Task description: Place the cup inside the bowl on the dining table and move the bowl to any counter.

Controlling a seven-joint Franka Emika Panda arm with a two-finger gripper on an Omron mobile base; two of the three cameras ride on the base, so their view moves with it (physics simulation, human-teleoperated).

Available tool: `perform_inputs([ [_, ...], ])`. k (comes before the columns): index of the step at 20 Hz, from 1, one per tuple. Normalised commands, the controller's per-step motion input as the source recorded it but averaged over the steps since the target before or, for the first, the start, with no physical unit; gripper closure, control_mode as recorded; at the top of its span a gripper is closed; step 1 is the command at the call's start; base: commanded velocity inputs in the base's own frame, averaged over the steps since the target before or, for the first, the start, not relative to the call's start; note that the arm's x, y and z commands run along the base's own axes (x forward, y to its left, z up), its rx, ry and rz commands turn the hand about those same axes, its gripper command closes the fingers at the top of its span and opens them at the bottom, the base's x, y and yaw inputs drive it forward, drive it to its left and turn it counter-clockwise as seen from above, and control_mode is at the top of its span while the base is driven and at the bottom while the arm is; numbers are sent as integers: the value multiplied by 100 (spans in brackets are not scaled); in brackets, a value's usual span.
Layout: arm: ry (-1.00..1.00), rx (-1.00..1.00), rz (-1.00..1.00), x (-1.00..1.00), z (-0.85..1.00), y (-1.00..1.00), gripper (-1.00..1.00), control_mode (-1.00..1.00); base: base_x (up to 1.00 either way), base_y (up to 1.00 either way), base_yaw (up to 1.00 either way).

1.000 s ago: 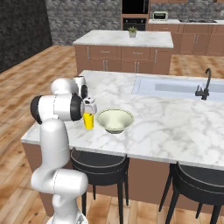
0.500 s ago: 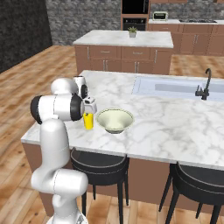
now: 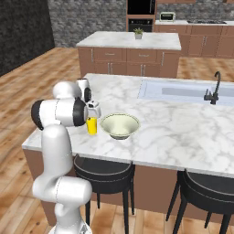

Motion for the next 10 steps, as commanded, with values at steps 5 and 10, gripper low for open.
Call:
perform_inputs([
  [5, 0, -1, 0, -7, 40, 0, 100, -100, 0, 0, 0],
  [10, 0, 0, 0, -22, 37, 0, 100, -100, 0, 0, 0],
])
